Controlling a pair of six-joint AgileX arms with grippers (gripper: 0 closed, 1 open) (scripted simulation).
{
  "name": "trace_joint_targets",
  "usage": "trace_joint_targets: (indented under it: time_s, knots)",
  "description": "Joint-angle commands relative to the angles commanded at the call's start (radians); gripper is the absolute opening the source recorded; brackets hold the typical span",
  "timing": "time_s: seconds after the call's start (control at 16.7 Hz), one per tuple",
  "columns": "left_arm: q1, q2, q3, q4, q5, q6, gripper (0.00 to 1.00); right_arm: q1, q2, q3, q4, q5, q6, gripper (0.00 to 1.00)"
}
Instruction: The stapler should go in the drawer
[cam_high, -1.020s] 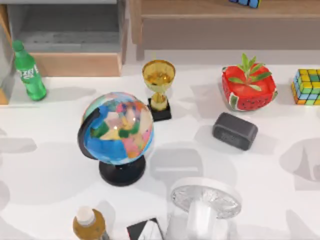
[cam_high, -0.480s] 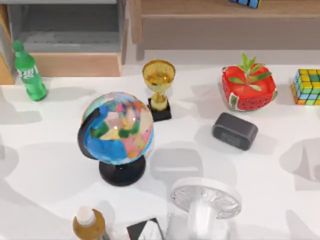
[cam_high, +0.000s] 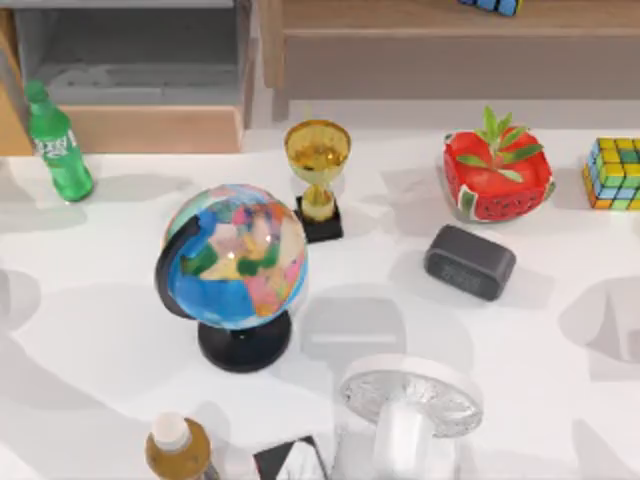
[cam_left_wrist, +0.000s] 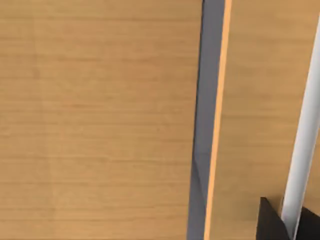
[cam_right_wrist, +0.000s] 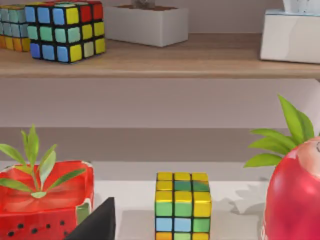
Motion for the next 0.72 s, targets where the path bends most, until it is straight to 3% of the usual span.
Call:
trace_joint_targets:
  time_s: [0.3, 0.6, 0.72]
  knots:
    - [-0.038, 0.072, 0.16, -0.085, -0.04, -0.003, 0.0, 0.0, 0.0, 0.0, 0.0, 0.0, 0.0, 1.0]
    - [-0.045, 0.085, 0.188, -0.101, -0.047, -0.004, 0.0, 0.0, 0.0, 0.0, 0.0, 0.0, 0.0, 1.0]
    - [-0.045, 0.085, 0.188, -0.101, -0.047, -0.004, 0.15, 0.0, 0.0, 0.0, 0.0, 0.0, 0.0, 1.0]
